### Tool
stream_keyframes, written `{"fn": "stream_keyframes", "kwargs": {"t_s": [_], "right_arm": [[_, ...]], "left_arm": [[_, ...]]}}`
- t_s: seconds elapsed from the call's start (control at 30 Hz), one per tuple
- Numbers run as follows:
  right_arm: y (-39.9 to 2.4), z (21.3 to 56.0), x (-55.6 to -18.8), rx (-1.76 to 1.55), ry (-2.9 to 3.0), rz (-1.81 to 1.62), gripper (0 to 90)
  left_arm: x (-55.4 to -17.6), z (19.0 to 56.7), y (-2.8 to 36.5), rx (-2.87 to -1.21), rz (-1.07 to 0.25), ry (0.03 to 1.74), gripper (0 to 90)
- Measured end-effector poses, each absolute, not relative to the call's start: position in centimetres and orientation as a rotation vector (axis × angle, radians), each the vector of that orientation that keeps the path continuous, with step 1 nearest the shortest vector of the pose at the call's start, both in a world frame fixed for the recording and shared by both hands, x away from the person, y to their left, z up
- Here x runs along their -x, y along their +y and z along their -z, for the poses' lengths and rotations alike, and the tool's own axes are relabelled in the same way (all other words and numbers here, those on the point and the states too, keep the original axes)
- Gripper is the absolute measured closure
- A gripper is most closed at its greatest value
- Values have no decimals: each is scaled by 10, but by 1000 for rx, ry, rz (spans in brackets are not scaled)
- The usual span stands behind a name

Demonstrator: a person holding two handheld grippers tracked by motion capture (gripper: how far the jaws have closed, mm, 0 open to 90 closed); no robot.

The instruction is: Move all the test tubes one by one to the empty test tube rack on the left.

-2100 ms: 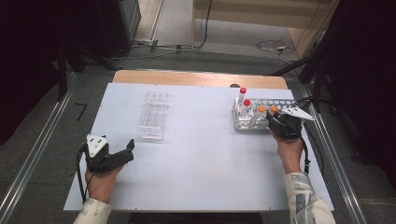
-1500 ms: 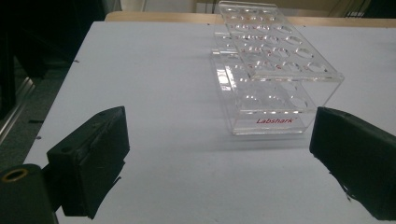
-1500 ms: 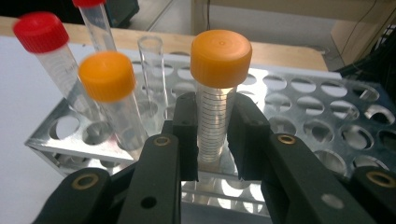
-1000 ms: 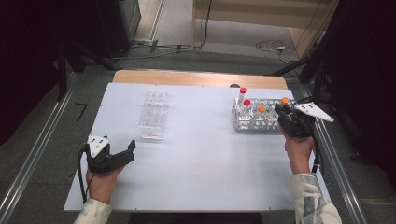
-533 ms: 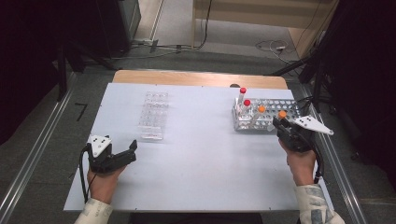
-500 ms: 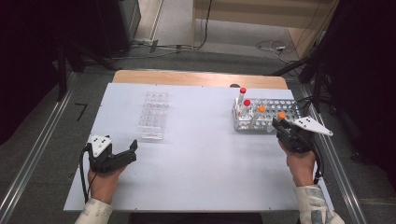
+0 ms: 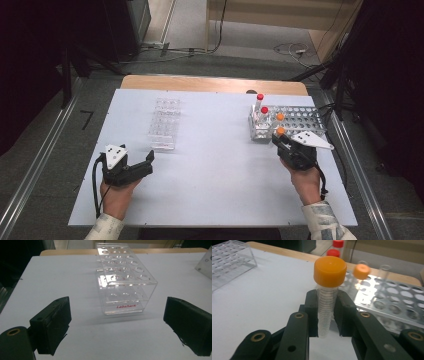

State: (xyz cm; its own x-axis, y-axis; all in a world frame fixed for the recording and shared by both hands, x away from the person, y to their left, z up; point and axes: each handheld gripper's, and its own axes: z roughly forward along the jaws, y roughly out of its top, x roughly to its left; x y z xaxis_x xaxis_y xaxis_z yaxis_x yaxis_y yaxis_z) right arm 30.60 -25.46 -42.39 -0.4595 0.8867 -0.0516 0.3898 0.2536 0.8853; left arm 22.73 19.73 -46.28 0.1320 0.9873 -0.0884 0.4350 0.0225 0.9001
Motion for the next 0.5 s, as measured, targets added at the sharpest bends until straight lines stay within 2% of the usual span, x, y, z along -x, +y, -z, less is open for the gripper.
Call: {"fn": "stream_keyframes", "kwargs": {"t_s": [0.5], "right_arm": [[-204, 432, -303, -1051, 2097, -1190, 720]], "left_arm": [[-227, 453, 167, -1584, -731, 1323, 111]]}}
